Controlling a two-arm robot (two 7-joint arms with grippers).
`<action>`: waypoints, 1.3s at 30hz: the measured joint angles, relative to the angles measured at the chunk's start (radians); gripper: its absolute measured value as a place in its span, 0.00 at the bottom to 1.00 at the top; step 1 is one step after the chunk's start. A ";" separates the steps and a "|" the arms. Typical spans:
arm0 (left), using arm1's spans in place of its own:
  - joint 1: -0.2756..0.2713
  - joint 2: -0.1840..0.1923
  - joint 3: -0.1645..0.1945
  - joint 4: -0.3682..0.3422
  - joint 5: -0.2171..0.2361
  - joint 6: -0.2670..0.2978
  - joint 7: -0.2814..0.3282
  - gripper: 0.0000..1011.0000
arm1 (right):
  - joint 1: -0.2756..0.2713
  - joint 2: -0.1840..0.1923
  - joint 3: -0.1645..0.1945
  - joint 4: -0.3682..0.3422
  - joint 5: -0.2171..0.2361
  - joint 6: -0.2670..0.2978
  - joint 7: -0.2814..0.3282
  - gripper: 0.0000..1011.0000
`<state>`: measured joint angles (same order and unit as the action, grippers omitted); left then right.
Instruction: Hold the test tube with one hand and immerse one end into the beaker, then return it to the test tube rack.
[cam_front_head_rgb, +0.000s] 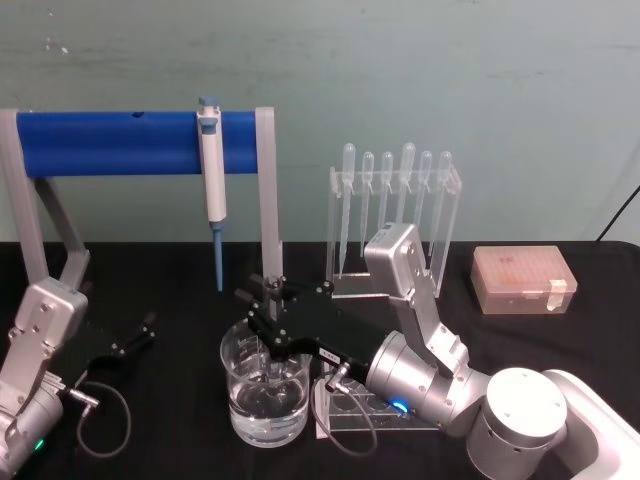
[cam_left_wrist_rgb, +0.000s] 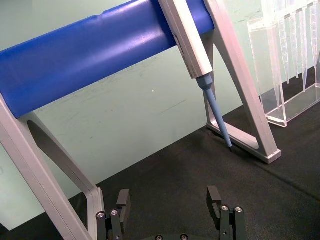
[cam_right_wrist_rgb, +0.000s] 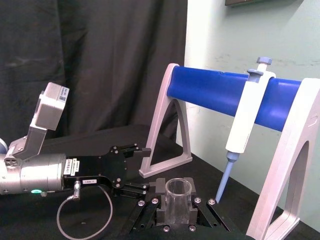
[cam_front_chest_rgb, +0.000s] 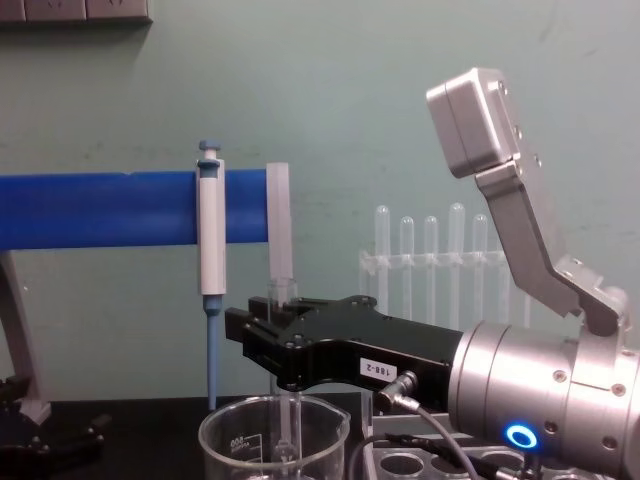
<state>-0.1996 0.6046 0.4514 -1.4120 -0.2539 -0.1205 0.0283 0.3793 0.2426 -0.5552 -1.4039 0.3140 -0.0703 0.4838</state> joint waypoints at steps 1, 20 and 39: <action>0.000 0.000 0.000 0.000 0.000 0.000 0.000 0.99 | 0.000 0.000 0.000 0.000 0.000 0.000 0.000 0.22; 0.000 0.000 0.000 0.000 0.000 0.000 0.000 0.99 | 0.000 0.000 0.000 0.000 0.000 0.000 0.000 0.22; 0.000 0.000 0.000 0.000 0.000 0.000 0.000 0.99 | 0.000 0.000 0.000 0.000 0.000 0.000 0.000 0.22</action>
<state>-0.1995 0.6047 0.4514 -1.4120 -0.2539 -0.1205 0.0283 0.3792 0.2426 -0.5553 -1.4039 0.3141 -0.0703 0.4838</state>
